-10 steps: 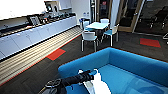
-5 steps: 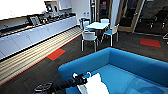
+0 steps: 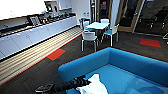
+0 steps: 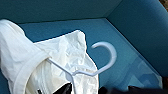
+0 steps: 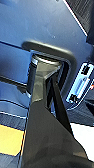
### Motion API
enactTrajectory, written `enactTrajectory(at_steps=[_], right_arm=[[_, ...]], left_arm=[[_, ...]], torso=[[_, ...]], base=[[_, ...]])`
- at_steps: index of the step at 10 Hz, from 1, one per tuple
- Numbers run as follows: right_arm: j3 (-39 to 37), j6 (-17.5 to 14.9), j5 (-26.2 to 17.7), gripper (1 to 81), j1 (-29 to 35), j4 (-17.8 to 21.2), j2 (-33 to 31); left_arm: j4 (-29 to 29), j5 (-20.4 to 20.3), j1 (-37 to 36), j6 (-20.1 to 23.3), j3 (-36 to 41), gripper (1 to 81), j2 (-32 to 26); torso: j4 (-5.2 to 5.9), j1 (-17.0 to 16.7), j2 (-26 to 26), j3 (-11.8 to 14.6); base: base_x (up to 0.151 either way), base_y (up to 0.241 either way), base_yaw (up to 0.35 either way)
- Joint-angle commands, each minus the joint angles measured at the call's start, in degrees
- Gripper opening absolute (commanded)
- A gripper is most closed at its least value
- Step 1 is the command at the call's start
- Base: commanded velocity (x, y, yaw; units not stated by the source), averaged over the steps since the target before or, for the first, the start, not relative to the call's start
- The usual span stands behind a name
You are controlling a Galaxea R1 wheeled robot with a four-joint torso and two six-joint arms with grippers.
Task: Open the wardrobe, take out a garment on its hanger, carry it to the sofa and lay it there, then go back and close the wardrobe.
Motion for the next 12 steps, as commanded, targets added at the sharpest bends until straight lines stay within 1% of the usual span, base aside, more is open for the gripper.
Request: enactTrajectory(at_steps=[1,3,4,5,6,8,9,11,12], right_arm=[[0.67,-0.14,-2.82,81.1,0.09,-1.25,0.59],[0.59,-0.14,-2.82,81.1,0.09,-1.25,0.68],[0.59,-0.14,-2.82,81.1,0.09,-1.34,0.68],[0.59,-0.14,-2.30,81.1,0.18,-1.25,0.68],[0.59,-0.14,-2.29,81.1,0.35,-1.25,0.68],[0.59,-0.05,-2.29,81.1,0.44,-0.99,0.68],[0.59,0.03,-2.29,81.1,0.44,-0.64,0.68],[0.50,0.47,-2.20,81.1,0.44,-0.55,0.68],[0.50,0.56,-2.20,81.1,0.44,-0.55,0.68]], left_arm=[[0.51,0.86,-8.07,0.10,2.26,81.1,-0.06],[0.60,1.21,-6.68,0.18,2.70,81.1,-0.23],[1.12,1.48,-4.30,0.87,5.99,81.1,-2.31],[3.04,1.30,-1.15,2.37,11.95,81.1,-5.47],[4.55,1.04,1.32,3.00,17.47,81.1,-8.49],[8.95,1.48,4.92,3.26,28.72,81.1,-14.82],[11.39,1.65,6.51,3.26,32.81,81.1,-17.78],[13.16,1.65,10.72,3.26,38.19,81.1,-25.24],[13.35,1.48,13.79,3.34,39.26,81.1,-28.86]], torso=[[0.00,0.00,0.00,0.00],[0.00,0.00,0.00,0.00],[0.00,0.00,0.00,0.00],[0.00,0.00,0.00,0.00],[0.00,0.00,0.00,0.00],[0.00,0.00,0.00,0.00],[0.00,0.00,0.00,0.00],[0.00,0.00,0.00,0.00],[-1.66,0.00,0.00,0.00]], base=[[0.000,0.000,0.000],[0.000,0.000,0.000],[0.000,0.000,0.000],[0.000,0.000,0.000],[0.000,0.000,0.000],[0.000,0.000,0.000],[0.000,0.000,0.000],[0.000,0.000,0.000],[0.000,0.000,0.000]])
